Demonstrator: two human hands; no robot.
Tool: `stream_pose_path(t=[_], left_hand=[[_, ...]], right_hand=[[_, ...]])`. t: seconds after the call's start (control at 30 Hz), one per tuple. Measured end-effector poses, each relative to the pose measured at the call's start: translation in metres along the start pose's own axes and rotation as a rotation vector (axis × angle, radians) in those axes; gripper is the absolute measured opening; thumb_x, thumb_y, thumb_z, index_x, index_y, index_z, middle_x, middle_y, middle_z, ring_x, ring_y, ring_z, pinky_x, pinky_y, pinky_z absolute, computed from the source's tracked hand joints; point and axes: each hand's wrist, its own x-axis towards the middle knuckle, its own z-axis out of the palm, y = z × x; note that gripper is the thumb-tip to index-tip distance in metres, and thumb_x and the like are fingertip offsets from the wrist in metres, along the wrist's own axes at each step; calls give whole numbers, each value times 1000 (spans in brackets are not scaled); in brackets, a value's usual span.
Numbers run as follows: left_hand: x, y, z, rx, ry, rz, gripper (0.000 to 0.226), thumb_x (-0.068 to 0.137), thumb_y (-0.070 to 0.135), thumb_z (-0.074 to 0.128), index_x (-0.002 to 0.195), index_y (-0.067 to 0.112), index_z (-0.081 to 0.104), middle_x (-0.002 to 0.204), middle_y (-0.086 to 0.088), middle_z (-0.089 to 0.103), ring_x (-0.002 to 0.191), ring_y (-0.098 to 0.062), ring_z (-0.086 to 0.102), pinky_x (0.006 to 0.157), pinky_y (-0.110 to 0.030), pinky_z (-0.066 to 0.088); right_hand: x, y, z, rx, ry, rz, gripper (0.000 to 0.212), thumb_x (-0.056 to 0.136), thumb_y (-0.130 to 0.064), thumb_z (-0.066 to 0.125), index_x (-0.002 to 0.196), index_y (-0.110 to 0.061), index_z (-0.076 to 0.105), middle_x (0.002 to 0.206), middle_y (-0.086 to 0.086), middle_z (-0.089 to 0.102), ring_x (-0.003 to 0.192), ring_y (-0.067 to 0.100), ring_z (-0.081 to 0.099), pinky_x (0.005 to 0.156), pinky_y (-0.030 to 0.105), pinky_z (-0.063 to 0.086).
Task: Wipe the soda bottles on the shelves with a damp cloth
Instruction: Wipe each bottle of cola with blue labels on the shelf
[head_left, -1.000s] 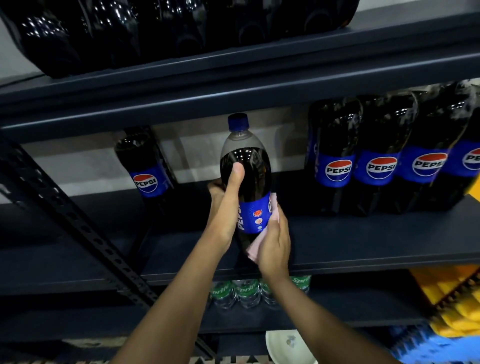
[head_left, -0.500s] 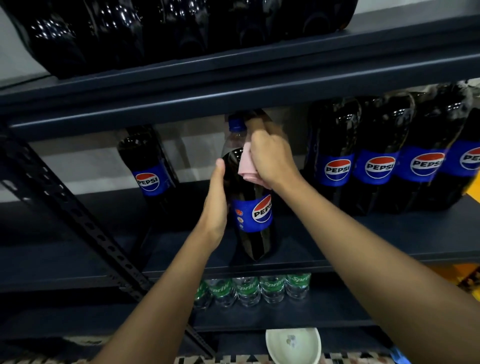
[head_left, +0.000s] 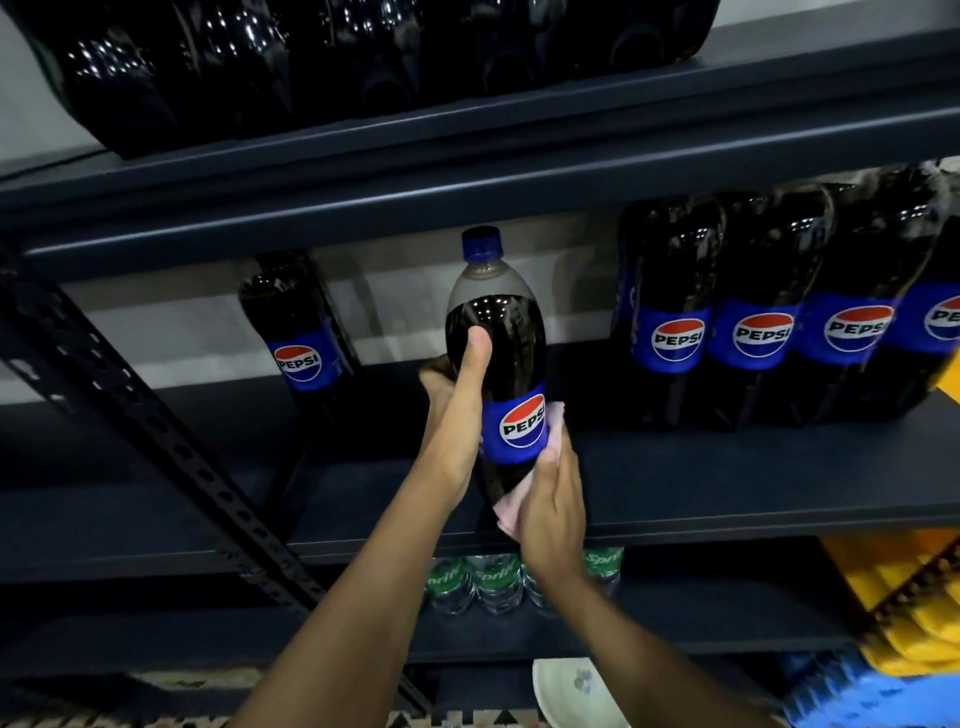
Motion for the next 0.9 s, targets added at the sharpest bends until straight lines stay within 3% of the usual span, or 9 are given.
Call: stream_pose_path(t=[0.17,0.3,0.4,0.47,0.57,0.67,0.73,0.8,0.9], left_hand=[[6,-3,-5,-20,-48,-17,121,63,96,69,151,16,48,140,-8,68,121,-24,72,108,-52,54],[3,0,-4,26,-158,57,85,90,86,47,147,25,61,143,-2,67,135,-20,62,118,-48,42],[7,1,-7,15,-193,49,83,87,88,43,143,31,64,139,-2,70,132,-22,65,115,-49,45],[9,-1,-9,17,-175,39,89,83,94,44,147,34,60,144,3,67,135,-18,61,118,-48,43],[0,-14,-11,21,-188,9,95,83,93,45,148,25,58,140,-4,70,129,-22,67,113,-48,49],[-6,-24,-10,52,-191,-29,103,76,95,53,143,17,58,133,-2,72,122,-11,70,104,-35,55],[-7,-25,-8,100,-182,22,63,90,76,49,128,27,55,119,18,66,101,21,64,88,-9,49],[-9,-22,-3,169,-142,21,43,92,68,63,116,35,51,114,22,63,92,24,63,84,-9,48],[-4,-34,-4,316,-53,34,71,68,49,94,118,28,48,114,9,71,97,3,73,82,-20,58]], right_hand=[[21,-44,-3,98,-16,14,45,109,-54,22,154,-55,28,155,-34,34,144,-11,31,124,36,28],[61,-116,-12,125,-41,-139,44,112,-39,28,154,-40,39,137,-35,46,128,-22,39,108,11,30],[91,-163,-17,56,-119,-118,44,104,-44,37,111,-20,72,86,-14,65,81,2,62,77,28,46],[102,-178,-17,6,-161,-104,37,105,-44,41,88,-23,65,71,-8,59,71,10,59,72,31,43],[103,-170,-15,55,-149,-105,32,109,-40,43,85,-29,62,67,-16,59,70,-1,57,71,21,43],[86,-137,-6,185,-19,-146,31,111,-41,37,125,-38,64,111,-27,67,112,-8,60,98,18,44],[71,-109,1,229,63,-118,39,112,-37,31,146,-39,51,147,-20,55,138,-6,45,117,22,34],[59,-80,7,233,92,-25,41,110,-48,28,145,-50,49,150,-19,53,139,-1,46,120,36,36],[46,-38,10,266,70,145,44,100,-67,32,138,-59,53,138,-16,64,127,8,61,110,48,47]])
